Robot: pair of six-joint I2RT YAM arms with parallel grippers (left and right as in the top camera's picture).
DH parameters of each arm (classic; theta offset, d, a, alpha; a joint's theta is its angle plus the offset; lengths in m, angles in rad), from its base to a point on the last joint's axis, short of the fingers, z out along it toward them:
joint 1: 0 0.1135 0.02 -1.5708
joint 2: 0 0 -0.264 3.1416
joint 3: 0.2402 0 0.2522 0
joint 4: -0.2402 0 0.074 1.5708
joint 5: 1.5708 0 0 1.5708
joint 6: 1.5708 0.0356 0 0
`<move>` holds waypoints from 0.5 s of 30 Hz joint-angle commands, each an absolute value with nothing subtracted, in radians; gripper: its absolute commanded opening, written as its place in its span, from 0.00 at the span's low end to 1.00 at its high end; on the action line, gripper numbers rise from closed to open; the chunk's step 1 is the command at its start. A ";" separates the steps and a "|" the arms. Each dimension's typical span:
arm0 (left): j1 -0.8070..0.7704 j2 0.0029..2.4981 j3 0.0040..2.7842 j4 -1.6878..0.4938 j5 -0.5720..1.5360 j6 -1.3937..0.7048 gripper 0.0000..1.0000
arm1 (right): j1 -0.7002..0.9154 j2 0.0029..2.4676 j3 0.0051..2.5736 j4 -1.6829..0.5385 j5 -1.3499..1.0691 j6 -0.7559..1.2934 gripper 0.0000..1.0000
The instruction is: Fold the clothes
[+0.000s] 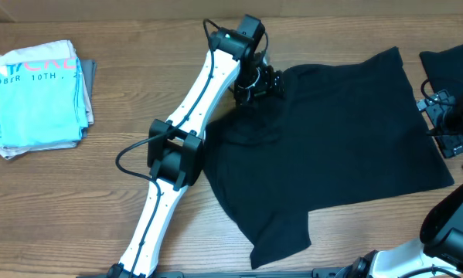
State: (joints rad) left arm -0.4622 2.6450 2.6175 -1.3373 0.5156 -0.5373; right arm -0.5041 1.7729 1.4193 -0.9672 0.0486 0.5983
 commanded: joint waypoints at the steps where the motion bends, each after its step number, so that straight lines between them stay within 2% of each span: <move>1: -0.450 2.645 2.619 -1.336 0.427 -0.657 0.82 | -0.503 1.769 1.428 -0.964 0.050 0.594 1.00; 5: -0.451 2.645 2.616 -1.327 0.358 -0.728 0.76 | -0.503 1.769 1.428 -0.964 0.050 0.594 1.00; 15: -0.444 2.646 2.594 -1.299 0.347 -0.768 0.74 | -0.503 1.769 1.428 -0.964 0.050 0.594 1.00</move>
